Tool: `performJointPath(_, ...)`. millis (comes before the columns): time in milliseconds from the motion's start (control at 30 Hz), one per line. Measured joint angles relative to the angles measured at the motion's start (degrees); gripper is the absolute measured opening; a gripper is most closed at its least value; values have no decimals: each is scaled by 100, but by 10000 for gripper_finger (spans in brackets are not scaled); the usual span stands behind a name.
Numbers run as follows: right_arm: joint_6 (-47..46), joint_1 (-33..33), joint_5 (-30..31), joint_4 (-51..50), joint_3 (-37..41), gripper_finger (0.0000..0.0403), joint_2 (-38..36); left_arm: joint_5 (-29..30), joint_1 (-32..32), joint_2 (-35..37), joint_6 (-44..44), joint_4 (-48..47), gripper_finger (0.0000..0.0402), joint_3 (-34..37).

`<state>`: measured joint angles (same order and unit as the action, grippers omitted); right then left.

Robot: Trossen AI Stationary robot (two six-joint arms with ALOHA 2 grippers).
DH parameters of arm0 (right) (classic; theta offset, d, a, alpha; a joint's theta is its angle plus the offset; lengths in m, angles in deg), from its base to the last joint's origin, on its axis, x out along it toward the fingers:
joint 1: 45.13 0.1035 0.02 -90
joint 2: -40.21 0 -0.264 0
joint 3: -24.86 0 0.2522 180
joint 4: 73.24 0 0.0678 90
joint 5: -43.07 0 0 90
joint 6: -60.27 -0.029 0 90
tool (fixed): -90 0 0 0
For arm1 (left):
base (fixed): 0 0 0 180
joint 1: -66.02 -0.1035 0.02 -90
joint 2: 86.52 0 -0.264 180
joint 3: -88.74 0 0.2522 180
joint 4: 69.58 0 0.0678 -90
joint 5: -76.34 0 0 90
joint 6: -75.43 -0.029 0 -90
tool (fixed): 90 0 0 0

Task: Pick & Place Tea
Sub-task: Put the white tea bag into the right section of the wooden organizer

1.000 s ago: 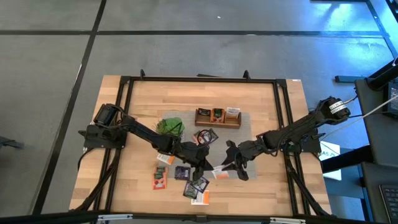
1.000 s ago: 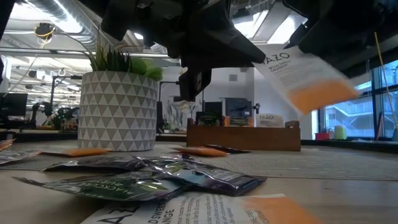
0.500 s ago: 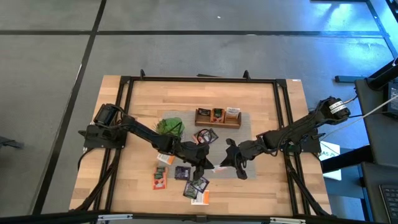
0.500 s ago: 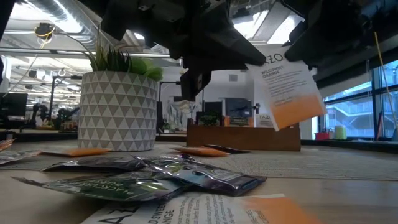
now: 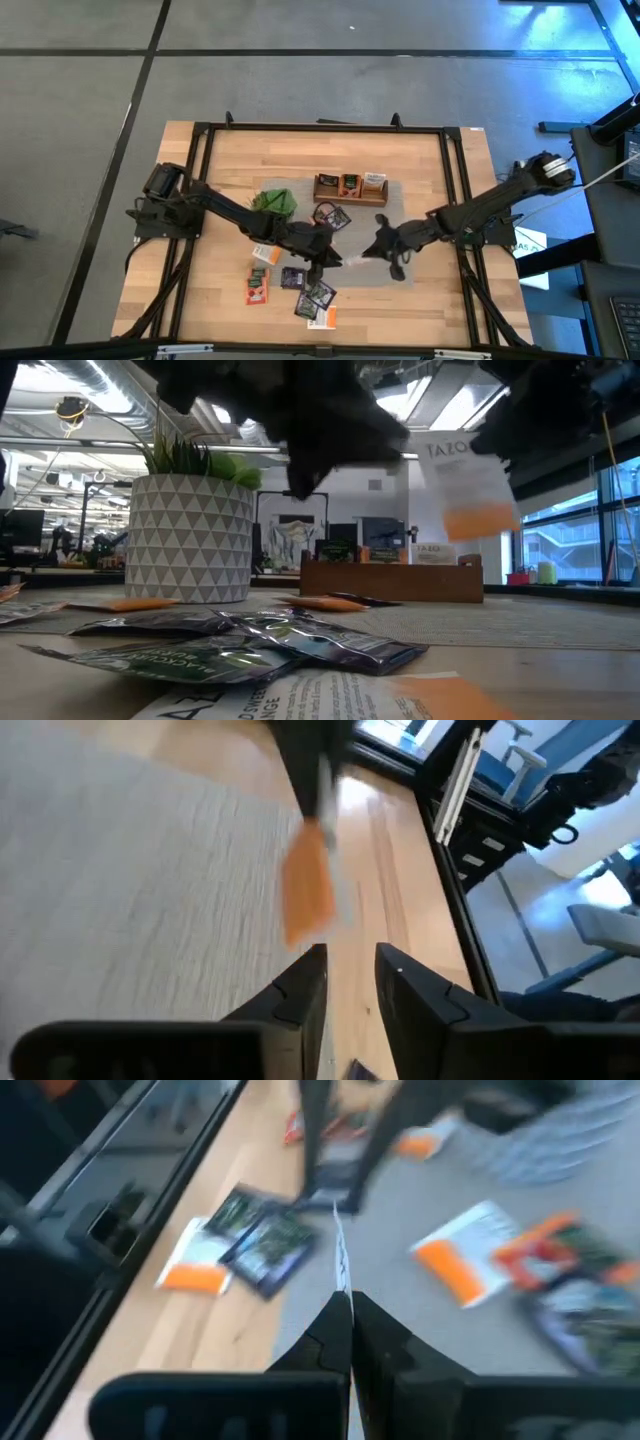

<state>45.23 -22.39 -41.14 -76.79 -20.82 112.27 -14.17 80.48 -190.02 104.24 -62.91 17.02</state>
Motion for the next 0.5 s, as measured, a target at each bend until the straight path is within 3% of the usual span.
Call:
performJointPath(200,391,-194,1284,-52,581,2,-1405,296,5,600,-597,496,83,282)
performJointPath(367,1033,-722,2147,-874,710,2,-2103,360,79,730,-961,559,83,285)
performJointPath(500,1472,-1308,2214,-1222,710,2,-2174,375,125,730,-1002,530,86,288)
